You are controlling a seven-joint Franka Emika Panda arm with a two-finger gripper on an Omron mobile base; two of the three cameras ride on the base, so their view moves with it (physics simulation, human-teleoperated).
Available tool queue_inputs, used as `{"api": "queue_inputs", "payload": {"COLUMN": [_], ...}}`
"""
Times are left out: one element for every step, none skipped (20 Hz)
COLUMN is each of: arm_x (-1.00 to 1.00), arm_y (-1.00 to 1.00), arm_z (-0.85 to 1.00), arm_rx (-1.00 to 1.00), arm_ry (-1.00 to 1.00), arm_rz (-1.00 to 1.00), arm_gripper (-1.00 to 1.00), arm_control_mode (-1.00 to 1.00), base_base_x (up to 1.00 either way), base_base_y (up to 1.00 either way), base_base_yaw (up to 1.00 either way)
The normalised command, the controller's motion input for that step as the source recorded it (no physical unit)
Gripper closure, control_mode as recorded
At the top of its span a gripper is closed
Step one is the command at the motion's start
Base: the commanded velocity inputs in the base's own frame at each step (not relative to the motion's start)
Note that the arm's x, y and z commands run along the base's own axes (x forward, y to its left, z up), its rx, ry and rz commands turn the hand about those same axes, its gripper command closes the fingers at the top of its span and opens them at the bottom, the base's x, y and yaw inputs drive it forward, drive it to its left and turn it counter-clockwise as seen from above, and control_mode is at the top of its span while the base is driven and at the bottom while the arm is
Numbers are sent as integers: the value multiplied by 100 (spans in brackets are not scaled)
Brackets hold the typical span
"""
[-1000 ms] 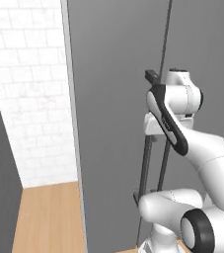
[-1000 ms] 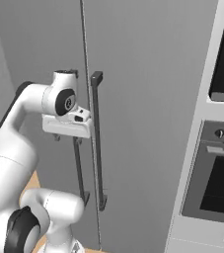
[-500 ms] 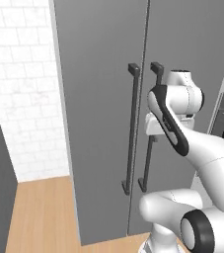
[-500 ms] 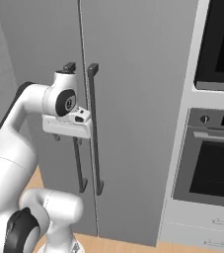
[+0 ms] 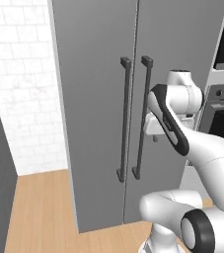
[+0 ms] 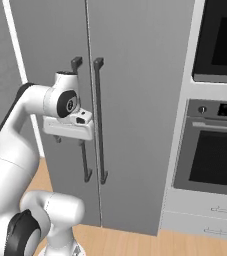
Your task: Grab a lemon wedge from the fridge and one ice cube from the ice bowl, and put them in the glass of lemonade.
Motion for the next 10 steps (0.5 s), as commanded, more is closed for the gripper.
{"api": "queue_inputs", "payload": {"arm_x": [0, 0, 0, 0, 0, 0, 0, 0, 0, 0], "arm_y": [0, 0, 0, 0, 0, 0, 0, 0, 0, 0], "arm_z": [0, 0, 0, 0, 0, 0, 0, 0, 0, 0], "arm_rx": [0, 0, 0, 0, 0, 0, 0, 0, 0, 0], "arm_ry": [0, 0, 0, 0, 0, 0, 0, 0, 0, 0], "arm_rz": [0, 0, 0, 0, 0, 0, 0, 0, 0, 0], "arm_gripper": [-100, -100, -100, -100, -100, -100, -100, -100, -100, -100], "arm_control_mode": [100, 100, 100, 100, 100, 100, 100, 100, 100, 100], "base_base_x": [-56, -52, -46, -32, -27, -11, 0, 0, 0, 2], "base_base_y": [0, -1, -1, -1, 0, 0, 0, 0, 0, 0], "base_base_yaw": [0, 0, 0, 0, 0, 0, 0, 0, 2, 4]}}
